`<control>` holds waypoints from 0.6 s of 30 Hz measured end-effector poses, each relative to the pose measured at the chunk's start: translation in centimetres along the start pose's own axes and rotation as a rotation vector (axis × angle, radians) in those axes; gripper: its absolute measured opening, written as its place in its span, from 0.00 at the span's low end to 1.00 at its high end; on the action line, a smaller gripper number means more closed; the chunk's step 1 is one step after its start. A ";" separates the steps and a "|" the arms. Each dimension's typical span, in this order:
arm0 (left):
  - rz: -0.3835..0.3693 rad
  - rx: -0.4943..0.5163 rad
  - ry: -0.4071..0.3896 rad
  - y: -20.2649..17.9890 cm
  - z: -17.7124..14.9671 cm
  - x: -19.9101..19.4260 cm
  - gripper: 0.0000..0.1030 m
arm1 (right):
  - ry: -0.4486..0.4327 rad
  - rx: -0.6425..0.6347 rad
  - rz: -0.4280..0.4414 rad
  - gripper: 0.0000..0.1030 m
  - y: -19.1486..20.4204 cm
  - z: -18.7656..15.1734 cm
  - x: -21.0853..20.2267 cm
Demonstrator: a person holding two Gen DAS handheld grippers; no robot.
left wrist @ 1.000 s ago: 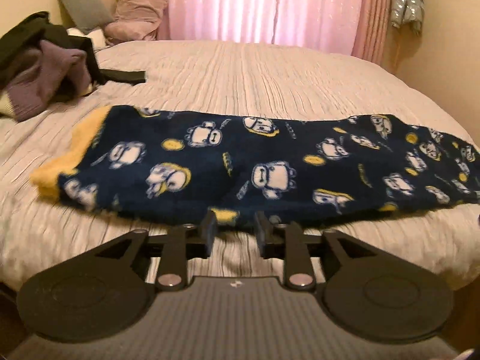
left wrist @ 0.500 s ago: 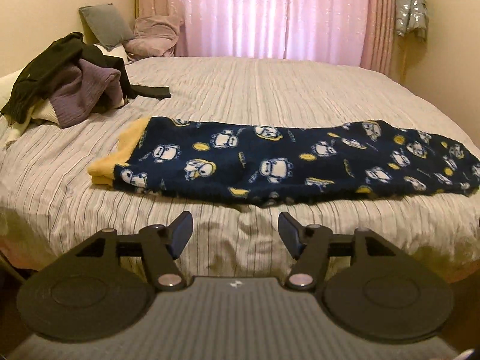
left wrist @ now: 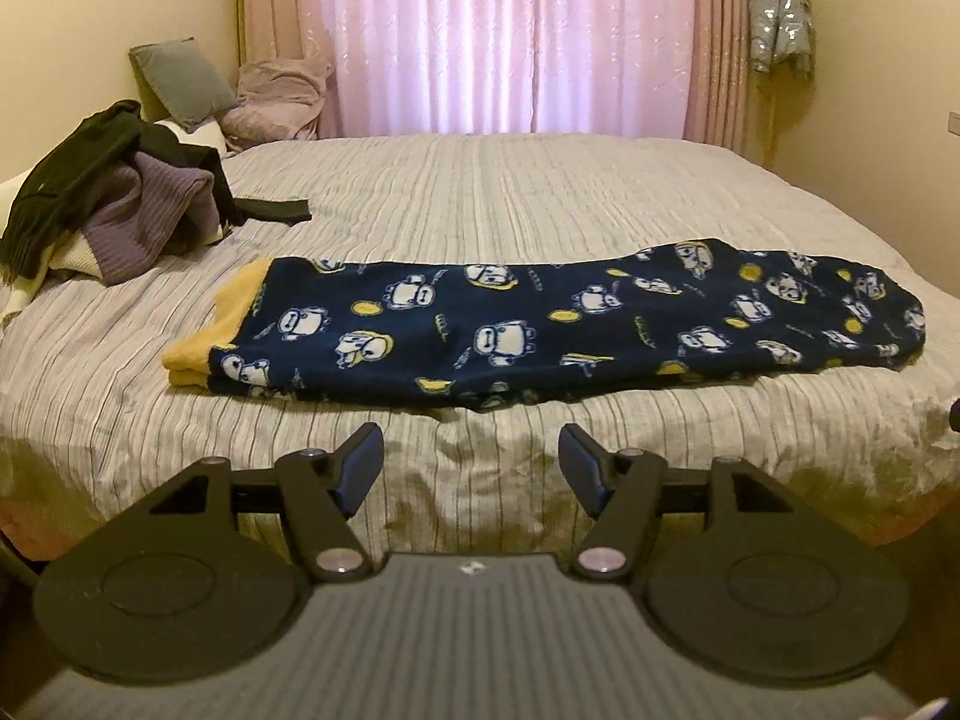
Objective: Fold clothes
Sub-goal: 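Raise both grippers above the bed over the folded pants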
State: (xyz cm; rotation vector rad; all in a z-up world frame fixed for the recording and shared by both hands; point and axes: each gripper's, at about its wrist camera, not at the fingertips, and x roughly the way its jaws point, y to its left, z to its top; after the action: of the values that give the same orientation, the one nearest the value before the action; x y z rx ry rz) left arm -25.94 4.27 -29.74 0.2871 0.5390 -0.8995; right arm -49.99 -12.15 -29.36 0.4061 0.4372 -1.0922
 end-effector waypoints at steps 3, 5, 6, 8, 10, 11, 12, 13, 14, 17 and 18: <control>-0.005 0.007 -0.003 -0.2 -0.2 -0.4 0.59 | 0.000 -0.002 0.002 0.70 -0.2 -0.1 -0.4; -0.008 0.010 -0.006 -0.3 -0.2 -0.7 0.59 | -0.004 0.001 0.002 0.70 -0.3 -0.2 -0.7; -0.008 0.012 -0.007 -0.3 -0.3 -0.8 0.59 | -0.006 0.003 0.003 0.70 -0.4 -0.3 -0.8; -0.009 0.015 -0.011 -0.4 -0.2 -1.1 0.59 | -0.012 0.009 0.001 0.70 -0.5 -0.3 -1.1; -0.009 0.016 -0.014 -0.4 -0.1 -1.3 0.60 | -0.018 0.014 0.001 0.70 -0.7 -0.2 -1.3; -0.009 0.016 -0.016 -0.4 0.0 -1.3 0.60 | -0.020 0.016 0.001 0.70 -0.8 -0.1 -1.4; -0.009 0.017 -0.018 -0.4 0.0 -1.3 0.60 | -0.021 0.016 0.001 0.70 -0.9 -0.1 -1.5; -0.009 0.017 -0.018 -0.4 0.1 -1.3 0.60 | -0.022 0.018 0.000 0.70 -0.9 0.0 -1.5; -0.009 0.017 -0.017 -0.5 0.2 -1.2 0.60 | -0.023 0.019 -0.001 0.70 -0.9 0.0 -1.5; -0.007 0.017 -0.011 -0.6 0.4 -0.8 0.60 | -0.018 0.023 -0.002 0.70 -1.1 0.0 -1.1; -0.005 0.016 -0.005 -0.6 0.4 -0.5 0.60 | -0.013 0.022 -0.001 0.70 -1.1 0.0 -0.8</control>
State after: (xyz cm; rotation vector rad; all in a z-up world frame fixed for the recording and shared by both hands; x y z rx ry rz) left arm -26.55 4.07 -29.10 0.2981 0.5279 -0.9096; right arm -51.27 -11.97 -29.00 0.4183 0.4142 -1.1012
